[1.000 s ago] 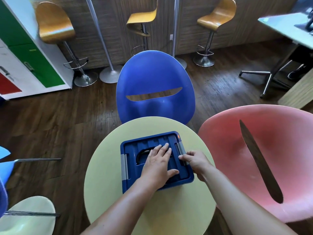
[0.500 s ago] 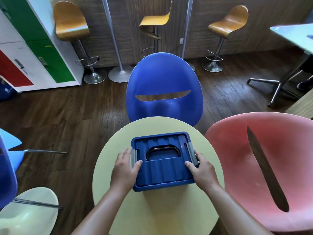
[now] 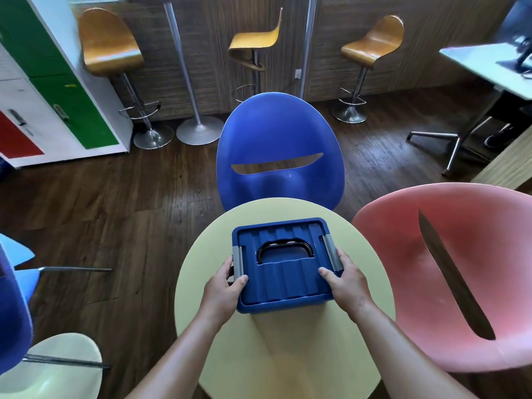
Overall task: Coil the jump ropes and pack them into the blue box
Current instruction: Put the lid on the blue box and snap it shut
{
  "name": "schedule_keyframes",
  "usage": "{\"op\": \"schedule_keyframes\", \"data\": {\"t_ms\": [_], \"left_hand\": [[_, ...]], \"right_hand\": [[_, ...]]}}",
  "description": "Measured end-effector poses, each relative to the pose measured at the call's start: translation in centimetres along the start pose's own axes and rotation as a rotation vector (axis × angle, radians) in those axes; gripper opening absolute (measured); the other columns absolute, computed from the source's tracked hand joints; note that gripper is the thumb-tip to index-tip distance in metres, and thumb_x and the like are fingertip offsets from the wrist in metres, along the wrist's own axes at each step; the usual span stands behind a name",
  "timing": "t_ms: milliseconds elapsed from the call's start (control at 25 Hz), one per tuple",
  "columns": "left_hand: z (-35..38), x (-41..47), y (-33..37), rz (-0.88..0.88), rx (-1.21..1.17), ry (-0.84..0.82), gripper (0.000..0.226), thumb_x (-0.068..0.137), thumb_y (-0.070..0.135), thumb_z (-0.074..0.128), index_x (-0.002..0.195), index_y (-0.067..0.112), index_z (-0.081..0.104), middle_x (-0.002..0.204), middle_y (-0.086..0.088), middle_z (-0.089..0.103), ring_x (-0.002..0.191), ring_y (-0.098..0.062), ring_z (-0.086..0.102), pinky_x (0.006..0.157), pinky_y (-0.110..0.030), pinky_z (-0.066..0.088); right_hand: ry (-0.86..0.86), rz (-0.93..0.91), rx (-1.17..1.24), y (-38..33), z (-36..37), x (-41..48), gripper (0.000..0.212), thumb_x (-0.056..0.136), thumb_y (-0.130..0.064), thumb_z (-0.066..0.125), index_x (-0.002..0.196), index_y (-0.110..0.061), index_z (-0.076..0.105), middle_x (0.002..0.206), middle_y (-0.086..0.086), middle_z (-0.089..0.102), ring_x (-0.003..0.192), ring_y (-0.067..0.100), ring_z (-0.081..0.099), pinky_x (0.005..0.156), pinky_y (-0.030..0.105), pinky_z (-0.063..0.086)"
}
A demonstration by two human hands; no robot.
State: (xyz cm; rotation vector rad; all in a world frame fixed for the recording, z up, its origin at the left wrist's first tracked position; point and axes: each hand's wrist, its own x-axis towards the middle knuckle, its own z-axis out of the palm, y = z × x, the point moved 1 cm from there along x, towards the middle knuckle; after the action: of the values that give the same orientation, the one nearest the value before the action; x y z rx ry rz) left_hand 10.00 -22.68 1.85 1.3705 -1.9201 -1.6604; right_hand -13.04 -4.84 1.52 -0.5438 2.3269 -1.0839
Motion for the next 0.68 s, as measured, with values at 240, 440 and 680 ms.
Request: {"op": "schedule_keyframes", "data": {"t_ms": [240,440,680], "left_hand": [[-0.6,0.4,0.0,-0.008,0.035,-0.032,0.063,0.098,0.020,0.065,0.155,0.031,0.040,0.123,0.003,0.069,0.106,-0.014,0.068,0.087,-0.036,0.062],[-2.3,1.2,0.8,-0.023,0.175,-0.015,0.059,0.095,0.033,0.069,0.149,0.024,0.048,0.116,0.004,0.069,0.104,-0.017,0.068,0.093,-0.044,0.058],[-3.4,-1.7,3.1,0.106,0.257,0.050,0.042,0.096,0.035,0.068,0.136,0.028,0.057,0.124,0.007,0.064,0.104,-0.005,0.063,0.087,-0.029,0.053]], "right_hand": [[-0.008,0.012,-0.073,-0.3,-0.5,0.0,0.071,0.089,-0.034,0.075,0.152,-0.024,0.043,0.143,0.002,0.059,0.124,0.025,0.058,0.107,0.043,0.049],[-0.049,0.063,-0.101,-1.2,-1.9,0.2,0.064,0.090,-0.035,0.073,0.147,-0.025,0.048,0.120,0.001,0.066,0.104,0.023,0.064,0.085,0.035,0.054],[0.057,0.032,-0.166,-1.4,-3.9,-1.4,0.052,0.088,-0.038,0.073,0.136,-0.022,0.059,0.122,0.004,0.068,0.105,0.023,0.066,0.092,0.038,0.054]]}}
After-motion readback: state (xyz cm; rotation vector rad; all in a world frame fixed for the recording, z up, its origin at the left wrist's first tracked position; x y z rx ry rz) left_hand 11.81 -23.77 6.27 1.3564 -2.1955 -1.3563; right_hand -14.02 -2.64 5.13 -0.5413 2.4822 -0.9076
